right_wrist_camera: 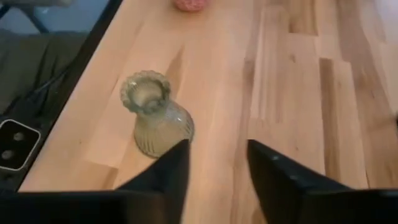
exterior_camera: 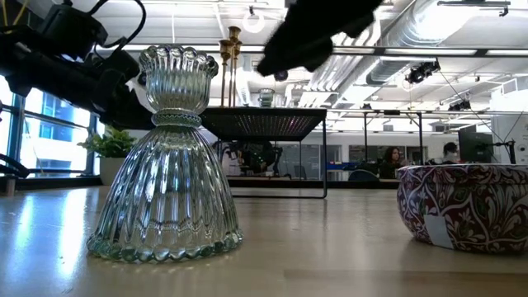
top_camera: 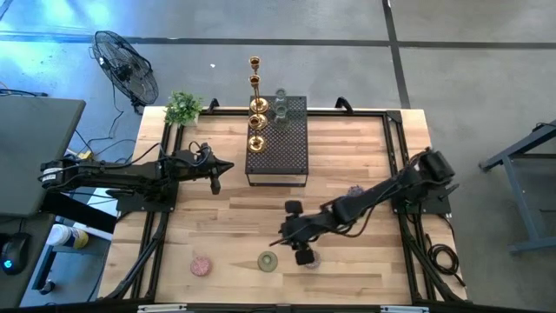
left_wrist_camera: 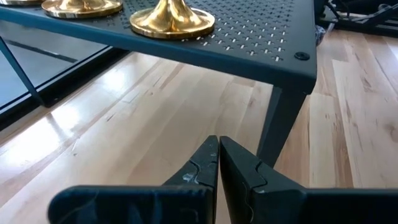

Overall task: Pick & Place candle stick holders
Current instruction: Put the transparent candle holder on the shelf aligned with the other transparent candle holders

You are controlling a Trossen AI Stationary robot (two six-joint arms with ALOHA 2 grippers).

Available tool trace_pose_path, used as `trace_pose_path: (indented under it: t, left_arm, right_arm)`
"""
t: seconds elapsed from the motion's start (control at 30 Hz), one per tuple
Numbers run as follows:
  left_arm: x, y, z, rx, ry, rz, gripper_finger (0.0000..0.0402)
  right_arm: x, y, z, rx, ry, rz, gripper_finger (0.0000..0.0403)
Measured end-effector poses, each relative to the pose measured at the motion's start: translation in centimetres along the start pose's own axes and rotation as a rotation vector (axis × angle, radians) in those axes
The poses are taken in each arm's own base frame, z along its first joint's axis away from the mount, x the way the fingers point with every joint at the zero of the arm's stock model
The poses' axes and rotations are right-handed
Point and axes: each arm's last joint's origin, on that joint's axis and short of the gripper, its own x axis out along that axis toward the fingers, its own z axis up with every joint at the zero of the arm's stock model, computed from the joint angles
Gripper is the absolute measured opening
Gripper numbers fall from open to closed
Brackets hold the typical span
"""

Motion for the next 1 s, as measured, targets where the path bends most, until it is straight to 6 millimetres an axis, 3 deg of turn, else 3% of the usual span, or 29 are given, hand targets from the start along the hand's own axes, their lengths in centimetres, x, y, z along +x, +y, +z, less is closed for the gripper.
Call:
trace_pose_path:
  t: [0.17,0.3,1.0]
  left_arm:
    - [0.0,0.0,0.1,-0.002,-0.012,-0.001,0.001]
    - [0.0,0.0,0.1,-0.001,-0.007,-0.001,0.001]
    - [0.0,0.0,0.0,0.0,-0.005,0.0,0.001]
  right_arm:
    - [1.0,0.6,1.6,-0.038,0.002,0.061,0.0254]
    - [2.3,0.9,1.9,-0.036,-0.007,0.113,0.0298]
    - [6.1,2.5,1.0,-0.113,-0.065,0.164,0.0307]
